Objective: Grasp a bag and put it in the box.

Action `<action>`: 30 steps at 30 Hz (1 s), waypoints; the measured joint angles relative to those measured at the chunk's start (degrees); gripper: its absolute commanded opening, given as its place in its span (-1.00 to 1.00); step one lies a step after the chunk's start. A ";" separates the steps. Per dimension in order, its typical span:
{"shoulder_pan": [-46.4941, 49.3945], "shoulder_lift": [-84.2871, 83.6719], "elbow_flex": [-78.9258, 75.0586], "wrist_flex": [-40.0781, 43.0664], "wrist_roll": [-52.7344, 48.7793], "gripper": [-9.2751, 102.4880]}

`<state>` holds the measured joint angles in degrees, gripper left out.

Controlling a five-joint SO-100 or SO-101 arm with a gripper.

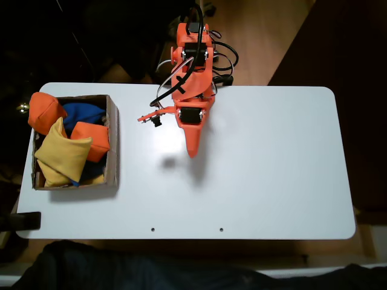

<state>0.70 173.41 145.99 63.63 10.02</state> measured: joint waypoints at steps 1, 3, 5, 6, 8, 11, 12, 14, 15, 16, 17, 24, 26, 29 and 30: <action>0.00 0.35 0.88 -0.18 -0.62 -0.83; 0.00 0.70 2.37 -0.35 -1.76 -0.83; 0.00 1.14 4.13 -0.44 -2.90 -0.83; 0.00 1.41 5.10 -0.44 -3.43 -0.83; 0.00 2.02 7.38 -0.53 -4.31 -0.83; 0.00 3.16 10.81 -0.88 -4.92 -0.83; 0.00 3.78 12.04 -0.88 -5.19 -0.83; 0.00 4.75 13.97 -0.97 -5.54 -0.83; 0.00 5.10 14.85 -0.97 -5.80 -0.83; 0.00 5.45 15.82 -0.97 -6.15 -0.83; -0.09 5.71 16.61 -0.97 -6.33 -0.83; -2.20 8.53 22.06 -0.97 -6.50 -0.83; -2.46 9.76 23.55 -0.88 -6.59 -0.83; -2.55 12.04 24.26 0.00 -6.86 -0.83; -2.81 12.39 24.26 0.18 -6.86 -0.83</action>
<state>-2.11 185.80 170.24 63.81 3.16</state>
